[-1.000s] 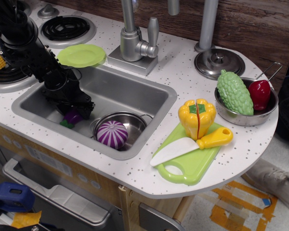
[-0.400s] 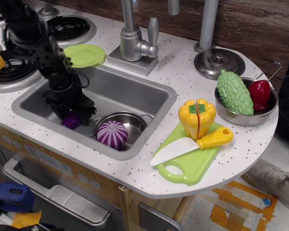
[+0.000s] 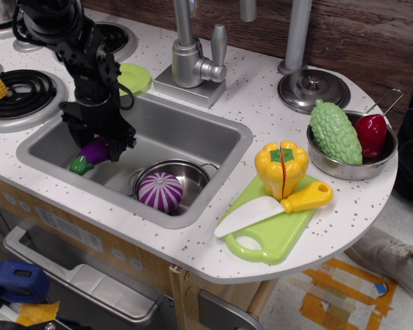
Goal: Put eggplant on plate
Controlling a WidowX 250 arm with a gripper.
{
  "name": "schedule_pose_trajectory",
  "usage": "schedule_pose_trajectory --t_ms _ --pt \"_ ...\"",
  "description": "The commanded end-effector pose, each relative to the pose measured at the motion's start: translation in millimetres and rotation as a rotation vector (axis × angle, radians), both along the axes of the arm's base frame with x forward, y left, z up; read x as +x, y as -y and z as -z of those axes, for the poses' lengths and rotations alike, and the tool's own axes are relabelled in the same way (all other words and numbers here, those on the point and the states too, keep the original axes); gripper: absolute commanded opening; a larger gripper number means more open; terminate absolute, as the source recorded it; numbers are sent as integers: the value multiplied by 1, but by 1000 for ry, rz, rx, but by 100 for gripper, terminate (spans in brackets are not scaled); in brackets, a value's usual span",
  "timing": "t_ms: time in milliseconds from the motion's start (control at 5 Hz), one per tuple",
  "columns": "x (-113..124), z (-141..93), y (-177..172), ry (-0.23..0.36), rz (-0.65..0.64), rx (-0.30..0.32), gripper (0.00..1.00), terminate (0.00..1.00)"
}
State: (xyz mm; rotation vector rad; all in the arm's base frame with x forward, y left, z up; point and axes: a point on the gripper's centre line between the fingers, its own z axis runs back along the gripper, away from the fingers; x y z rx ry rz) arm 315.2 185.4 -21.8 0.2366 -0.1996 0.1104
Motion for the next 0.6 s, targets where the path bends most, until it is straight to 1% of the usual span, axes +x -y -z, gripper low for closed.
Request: schedule_pose_trajectory --t_ms 0,200,400 --pt "17 -64 -28 141 31 141 0 0" --pt "33 -87 -41 151 61 146 0 0" --pt "58 -105 -50 190 132 152 0 100"
